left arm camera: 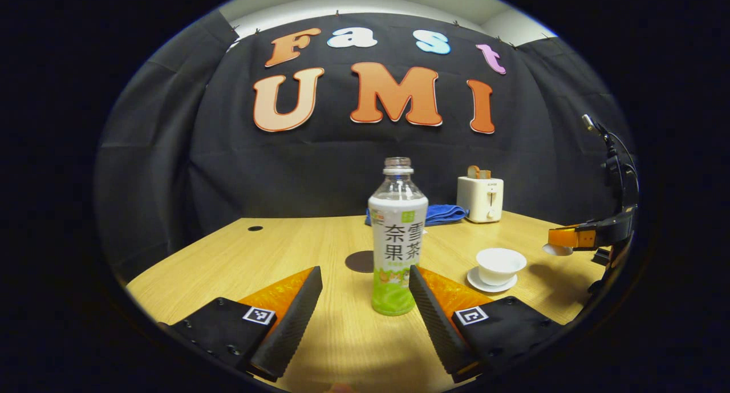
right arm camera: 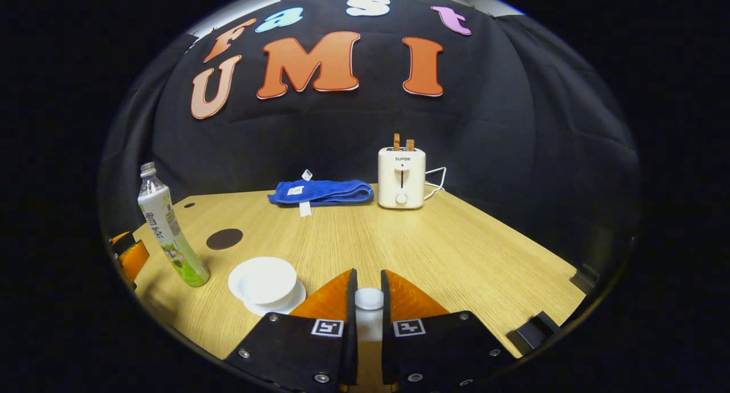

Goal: Open the teacup lid with one hand, grasp the water bottle and pour water into the teacup with the other hand; after pouring, place the water bottle on the coaster and then close the teacup lid.

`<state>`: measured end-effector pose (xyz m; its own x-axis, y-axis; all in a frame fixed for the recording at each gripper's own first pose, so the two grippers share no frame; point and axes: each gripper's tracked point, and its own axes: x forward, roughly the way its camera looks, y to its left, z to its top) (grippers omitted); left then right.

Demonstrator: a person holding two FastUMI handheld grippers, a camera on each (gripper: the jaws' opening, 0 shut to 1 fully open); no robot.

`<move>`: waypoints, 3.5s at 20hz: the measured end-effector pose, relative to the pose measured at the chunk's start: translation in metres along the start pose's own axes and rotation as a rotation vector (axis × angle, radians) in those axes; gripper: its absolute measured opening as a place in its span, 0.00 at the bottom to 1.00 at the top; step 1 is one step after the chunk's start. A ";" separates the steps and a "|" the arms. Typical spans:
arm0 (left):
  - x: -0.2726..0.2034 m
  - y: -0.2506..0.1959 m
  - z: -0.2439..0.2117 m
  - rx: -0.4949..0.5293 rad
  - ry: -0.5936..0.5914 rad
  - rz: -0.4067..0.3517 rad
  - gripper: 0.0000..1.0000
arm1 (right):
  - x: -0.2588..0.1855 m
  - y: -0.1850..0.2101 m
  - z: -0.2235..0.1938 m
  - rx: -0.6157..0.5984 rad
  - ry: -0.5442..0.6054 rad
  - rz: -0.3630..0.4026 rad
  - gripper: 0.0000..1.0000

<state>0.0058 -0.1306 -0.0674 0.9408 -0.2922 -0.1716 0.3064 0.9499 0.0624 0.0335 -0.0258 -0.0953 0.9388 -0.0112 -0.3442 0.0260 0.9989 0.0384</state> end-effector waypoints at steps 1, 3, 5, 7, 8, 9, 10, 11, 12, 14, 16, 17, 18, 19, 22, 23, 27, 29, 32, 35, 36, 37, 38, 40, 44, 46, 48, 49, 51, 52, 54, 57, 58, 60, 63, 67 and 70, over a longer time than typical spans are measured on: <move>0.004 -0.007 -0.001 0.004 0.006 -0.015 0.98 | 0.002 -0.003 -0.003 0.005 0.002 -0.004 0.17; 0.011 -0.020 -0.004 0.019 0.023 -0.038 0.99 | 0.005 -0.010 -0.005 0.012 -0.002 -0.014 0.17; 0.019 -0.024 -0.011 0.042 0.048 -0.036 0.99 | 0.009 -0.015 -0.009 0.020 -0.003 -0.022 0.17; 0.024 -0.027 -0.014 0.043 0.060 -0.033 0.99 | 0.012 -0.017 -0.014 0.023 0.005 -0.024 0.17; 0.027 -0.029 -0.016 0.039 0.064 -0.033 0.99 | 0.014 -0.019 -0.016 0.024 0.009 -0.025 0.17; 0.030 -0.029 -0.016 0.036 0.065 -0.029 0.99 | 0.017 -0.020 -0.018 0.027 0.013 -0.026 0.17; 0.034 -0.028 -0.016 0.036 0.066 -0.024 0.99 | 0.016 -0.019 -0.016 0.036 0.006 -0.021 0.17; 0.037 -0.029 -0.015 0.038 0.065 -0.019 0.99 | 0.016 -0.020 -0.014 0.037 -0.004 -0.022 0.17; 0.040 -0.028 -0.017 0.041 0.064 -0.013 0.99 | 0.015 -0.020 -0.015 0.031 -0.004 -0.020 0.17; 0.046 -0.028 -0.018 0.045 0.067 -0.006 0.99 | 0.014 -0.016 -0.012 0.018 -0.014 -0.014 0.17; 0.054 -0.026 -0.015 0.047 0.050 -0.004 1.00 | 0.014 -0.012 -0.010 0.010 -0.021 -0.007 0.17; 0.057 -0.027 -0.013 0.048 0.046 0.001 0.99 | 0.014 -0.012 -0.010 0.008 -0.022 -0.006 0.17; 0.060 -0.026 -0.012 0.045 0.039 0.004 0.99 | 0.013 -0.012 -0.010 0.009 -0.025 -0.005 0.17; 0.062 -0.026 -0.012 0.042 0.037 0.000 1.00 | 0.013 -0.011 -0.009 0.012 -0.029 -0.001 0.17; 0.066 -0.023 -0.012 0.031 0.036 0.011 0.99 | 0.011 -0.011 -0.007 0.024 -0.044 0.007 0.17; 0.066 -0.021 -0.012 0.027 0.039 0.014 0.99 | 0.012 -0.011 -0.008 0.023 -0.045 0.008 0.17; 0.071 -0.019 -0.012 0.042 0.036 0.027 0.92 | 0.011 -0.009 -0.008 0.012 -0.050 0.012 0.17; 0.072 -0.023 -0.011 0.059 0.033 0.030 0.68 | 0.011 -0.010 -0.007 0.016 -0.053 0.014 0.17; 0.068 -0.024 -0.010 0.113 0.042 0.034 0.65 | 0.012 -0.009 -0.008 0.021 -0.049 0.019 0.17; 0.064 -0.024 -0.009 0.190 0.061 0.025 0.64 | 0.011 -0.009 -0.007 0.017 -0.054 0.021 0.17; 0.064 -0.022 -0.010 0.211 0.070 0.020 0.64 | 0.011 -0.009 -0.007 0.016 -0.057 0.021 0.17; 0.062 -0.020 -0.010 0.235 0.081 0.015 0.64 | 0.011 -0.009 -0.007 0.015 -0.059 0.022 0.17; 0.060 -0.017 -0.010 0.265 0.094 0.010 0.65 | 0.011 -0.008 -0.007 0.017 -0.060 0.024 0.17; 0.054 -0.011 -0.008 0.332 0.108 0.008 0.64 | 0.011 -0.011 -0.007 0.029 -0.057 0.019 0.17; 0.053 -0.007 -0.002 0.486 0.112 -0.016 0.64 | 0.012 -0.012 -0.008 0.058 -0.051 0.025 0.17; 0.055 -0.011 0.000 0.572 0.109 -0.033 0.64 | 0.011 -0.012 -0.006 0.057 -0.063 0.024 0.17; 0.057 -0.014 -0.004 0.656 0.116 -0.048 0.64 | 0.012 -0.010 -0.007 0.043 -0.067 0.027 0.17; 0.058 -0.017 -0.006 0.698 0.118 -0.056 0.64 | 0.011 -0.009 -0.008 0.036 -0.067 0.028 0.17; 0.060 -0.027 -0.012 0.774 0.134 -0.090 0.63 | 0.010 -0.009 -0.006 0.031 -0.072 0.032 0.17; 0.060 -0.034 -0.015 0.808 0.140 -0.112 0.63 | 0.010 -0.009 -0.006 0.034 -0.074 0.035 0.17; 0.057 -0.040 -0.012 0.903 0.138 -0.134 0.64 | 0.010 -0.009 -0.006 0.046 -0.075 0.042 0.17; 0.067 -0.047 -0.003 1.083 0.086 -0.128 0.63 | 0.011 -0.010 -0.006 0.061 -0.075 0.047 0.17; 0.070 -0.049 -0.005 1.139 0.072 -0.128 0.65 | 0.011 -0.010 -0.006 0.059 -0.077 0.047 0.17; 0.077 -0.051 -0.013 1.227 0.068 -0.144 0.64 | 0.010 -0.008 -0.005 0.051 -0.084 0.051 0.17; 0.078 -0.060 -0.029 1.308 0.083 -0.188 0.63 | 0.008 -0.006 -0.004 0.038 -0.096 0.059 0.17; 0.078 -0.066 -0.027 1.420 0.085 -0.229 0.65 | 0.008 -0.007 -0.003 0.049 -0.101 0.069 0.17; 0.089 -0.070 -0.025 1.488 0.102 -0.261 0.63 | 0.009 -0.008 -0.003 0.069 -0.102 0.078 0.17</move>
<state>0.0646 -0.2201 -0.1117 0.8440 -0.3616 -0.3961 0.3799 -0.1183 0.9175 0.0403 -0.0333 -0.1015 0.9689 0.0586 -0.2403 -0.0284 0.9915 0.1272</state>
